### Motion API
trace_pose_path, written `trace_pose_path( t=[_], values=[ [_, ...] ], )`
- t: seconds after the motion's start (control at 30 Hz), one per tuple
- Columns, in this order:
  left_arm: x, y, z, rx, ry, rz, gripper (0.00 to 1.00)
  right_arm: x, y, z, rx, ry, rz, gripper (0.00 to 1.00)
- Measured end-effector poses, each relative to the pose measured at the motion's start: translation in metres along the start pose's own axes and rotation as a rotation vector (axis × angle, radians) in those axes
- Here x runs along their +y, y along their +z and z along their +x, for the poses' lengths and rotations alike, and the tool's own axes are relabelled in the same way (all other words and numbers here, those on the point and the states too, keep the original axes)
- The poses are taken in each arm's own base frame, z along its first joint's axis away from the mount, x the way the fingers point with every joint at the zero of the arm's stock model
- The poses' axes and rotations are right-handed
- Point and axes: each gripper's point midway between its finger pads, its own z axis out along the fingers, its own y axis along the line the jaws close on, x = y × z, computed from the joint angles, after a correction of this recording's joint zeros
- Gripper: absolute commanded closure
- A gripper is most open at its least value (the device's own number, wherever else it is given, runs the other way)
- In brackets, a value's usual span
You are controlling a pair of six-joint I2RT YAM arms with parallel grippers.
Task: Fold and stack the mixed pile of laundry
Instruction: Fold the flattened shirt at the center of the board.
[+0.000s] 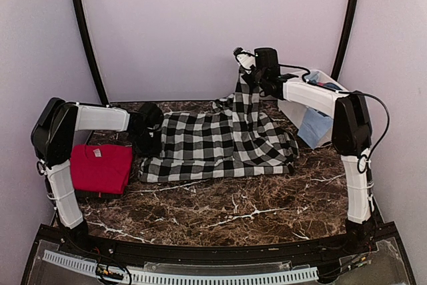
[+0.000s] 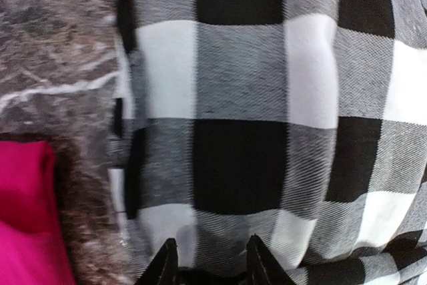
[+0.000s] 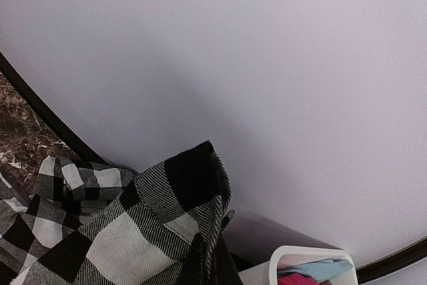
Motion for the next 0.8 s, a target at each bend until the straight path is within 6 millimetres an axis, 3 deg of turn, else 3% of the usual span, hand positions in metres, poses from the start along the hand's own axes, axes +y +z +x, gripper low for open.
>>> trace_pose_path(
  t=[0.17, 0.27, 0.6, 0.8],
  values=[
    [0.041, -0.03, -0.021, -0.065, -0.087, -0.043, 0.68, 0.018, -0.004, -0.005, -0.01, -0.006, -0.04, 1.0],
    [0.053, -0.043, -0.034, -0.11, -0.117, -0.05, 0.68, 0.022, -0.006, -0.008, -0.017, -0.007, -0.049, 1.0],
    [0.029, -0.032, -0.022, -0.058, -0.048, 0.071, 0.72, 0.026, -0.007, -0.01, -0.019, -0.007, -0.058, 1.0],
    [0.02, -0.011, -0.008, 0.003, -0.012, 0.085, 0.69, 0.026, -0.007, -0.01, -0.019, -0.007, -0.058, 1.0]
  ],
)
